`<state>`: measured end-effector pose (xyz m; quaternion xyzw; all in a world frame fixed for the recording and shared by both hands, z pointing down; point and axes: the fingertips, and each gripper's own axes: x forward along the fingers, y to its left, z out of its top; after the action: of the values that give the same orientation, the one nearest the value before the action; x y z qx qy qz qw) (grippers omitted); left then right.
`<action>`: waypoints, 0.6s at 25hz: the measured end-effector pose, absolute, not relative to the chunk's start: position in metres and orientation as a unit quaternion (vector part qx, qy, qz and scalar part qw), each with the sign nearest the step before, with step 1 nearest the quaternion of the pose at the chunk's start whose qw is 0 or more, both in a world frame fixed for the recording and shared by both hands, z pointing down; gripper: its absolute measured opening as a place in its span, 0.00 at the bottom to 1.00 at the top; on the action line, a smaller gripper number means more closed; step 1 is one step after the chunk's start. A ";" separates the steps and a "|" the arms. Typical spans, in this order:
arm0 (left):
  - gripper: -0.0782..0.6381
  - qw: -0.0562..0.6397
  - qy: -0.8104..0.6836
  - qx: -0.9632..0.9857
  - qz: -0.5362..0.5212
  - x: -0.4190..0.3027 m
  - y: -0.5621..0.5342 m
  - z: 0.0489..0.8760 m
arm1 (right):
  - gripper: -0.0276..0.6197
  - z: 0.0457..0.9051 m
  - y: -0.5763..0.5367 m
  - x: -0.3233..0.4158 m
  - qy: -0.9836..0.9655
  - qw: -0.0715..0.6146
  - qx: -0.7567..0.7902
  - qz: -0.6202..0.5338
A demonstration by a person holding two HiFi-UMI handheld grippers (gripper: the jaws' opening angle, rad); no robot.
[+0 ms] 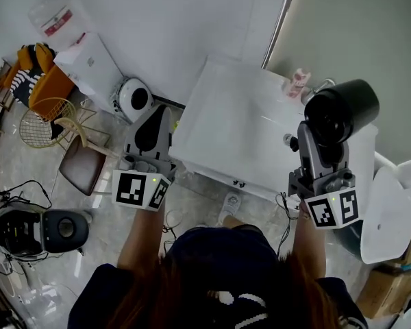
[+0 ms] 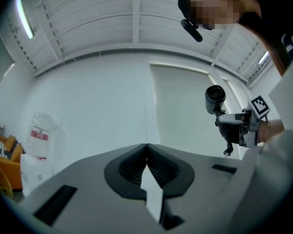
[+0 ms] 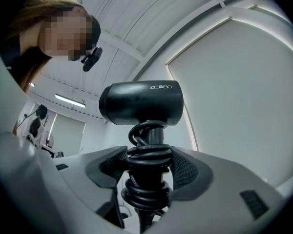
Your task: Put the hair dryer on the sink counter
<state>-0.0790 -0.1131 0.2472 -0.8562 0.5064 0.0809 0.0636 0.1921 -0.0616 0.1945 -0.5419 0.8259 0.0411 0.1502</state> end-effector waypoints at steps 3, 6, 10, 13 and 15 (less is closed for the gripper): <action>0.13 0.066 0.525 -0.844 0.082 -0.059 -0.148 0.246 | 0.48 0.196 -0.105 0.217 0.837 0.148 -0.525 0.035; 0.13 0.065 0.544 -0.833 0.077 -0.041 -0.169 0.247 | 0.48 0.199 -0.139 0.238 0.849 0.144 -0.507 0.022; 0.13 0.059 0.559 -0.824 0.069 -0.034 -0.180 0.255 | 0.48 0.208 -0.164 0.243 0.860 0.139 -0.492 0.007; 0.13 0.055 0.562 -0.823 0.065 -0.040 -0.195 0.261 | 0.48 0.217 -0.183 0.233 0.864 0.134 -0.485 0.000; 0.13 0.053 0.564 -0.821 0.065 -0.044 -0.207 0.266 | 0.48 0.223 -0.196 0.225 0.868 0.129 -0.480 -0.004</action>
<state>-0.0443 -0.2065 0.2659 -0.8213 0.5643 0.0649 0.0530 0.2248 -0.1962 0.2229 -0.4798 0.8678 -0.0037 0.1290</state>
